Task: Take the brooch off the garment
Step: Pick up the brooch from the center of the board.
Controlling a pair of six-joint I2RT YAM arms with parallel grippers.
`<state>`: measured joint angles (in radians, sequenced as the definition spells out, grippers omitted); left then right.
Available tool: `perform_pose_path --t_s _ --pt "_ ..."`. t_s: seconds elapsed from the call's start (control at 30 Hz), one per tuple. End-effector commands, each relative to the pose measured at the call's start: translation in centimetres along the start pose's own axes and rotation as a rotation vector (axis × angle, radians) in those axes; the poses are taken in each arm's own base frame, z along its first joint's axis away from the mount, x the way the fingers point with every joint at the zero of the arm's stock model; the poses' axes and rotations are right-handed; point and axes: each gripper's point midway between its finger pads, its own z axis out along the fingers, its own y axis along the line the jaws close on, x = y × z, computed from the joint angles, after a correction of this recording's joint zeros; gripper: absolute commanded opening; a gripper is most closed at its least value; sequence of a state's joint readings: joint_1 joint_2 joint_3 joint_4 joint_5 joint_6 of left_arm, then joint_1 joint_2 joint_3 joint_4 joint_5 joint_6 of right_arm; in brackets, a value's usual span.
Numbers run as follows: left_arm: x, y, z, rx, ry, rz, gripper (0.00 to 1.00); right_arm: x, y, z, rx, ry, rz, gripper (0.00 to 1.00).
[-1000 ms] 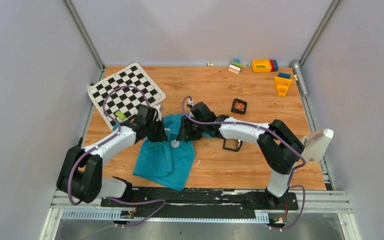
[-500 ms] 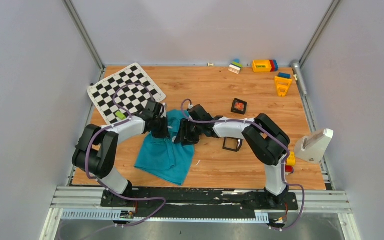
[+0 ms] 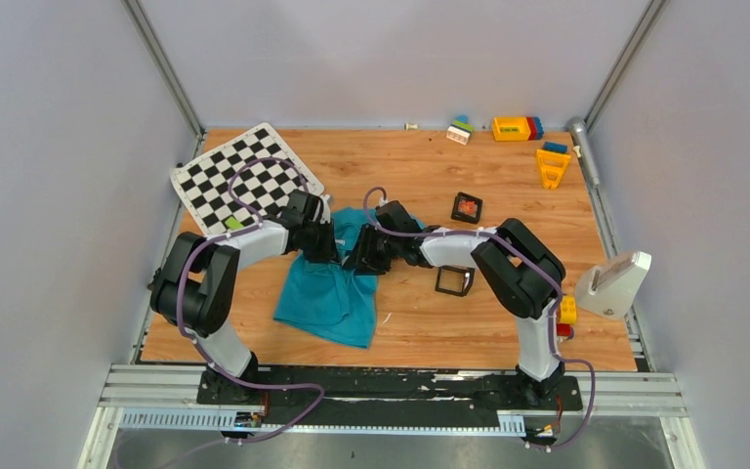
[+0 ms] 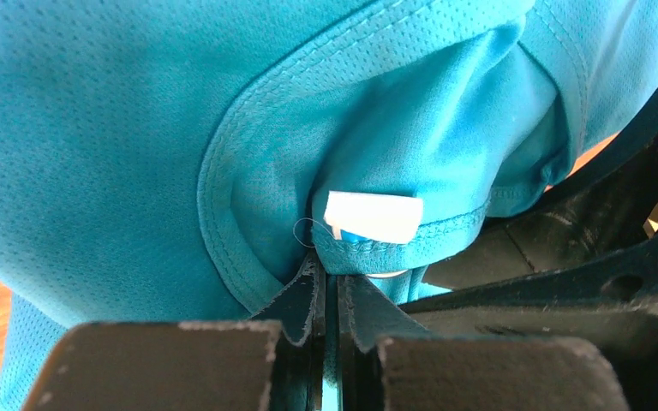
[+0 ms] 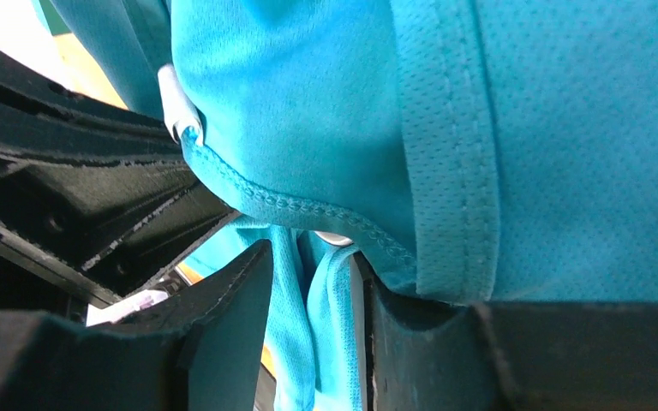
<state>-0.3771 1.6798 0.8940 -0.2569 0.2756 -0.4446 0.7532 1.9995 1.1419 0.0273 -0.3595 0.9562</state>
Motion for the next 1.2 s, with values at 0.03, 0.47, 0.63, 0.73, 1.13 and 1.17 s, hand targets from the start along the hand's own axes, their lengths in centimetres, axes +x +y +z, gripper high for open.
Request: perform_pose_path --t_s 0.03,0.47,0.63,0.73,1.13,1.17 --pt "4.5 3.1 1.5 -0.091 0.152 0.009 0.04 -3.0 -1.3 -0.7 0.044 -0.132 0.042 0.4" --pt "4.8 2.8 2.0 -0.064 0.18 0.017 0.04 -5.5 -1.7 -1.0 0.022 -0.203 0.105 0.3" --pt "5.0 2.7 2.0 -0.056 0.186 0.019 0.04 -5.4 -1.5 -0.5 0.009 -0.186 0.102 0.24" --pt "5.0 2.6 2.1 -0.048 0.191 0.019 0.04 -5.3 -1.1 -0.3 -0.012 -0.17 0.097 0.22" --pt "4.6 2.7 1.7 -0.064 0.168 0.026 0.04 -5.6 0.0 -1.4 -0.048 -0.187 0.061 0.0" --pt "4.6 2.8 1.6 -0.071 0.159 0.028 0.04 -5.6 0.1 -1.8 -0.044 -0.19 0.05 0.0"
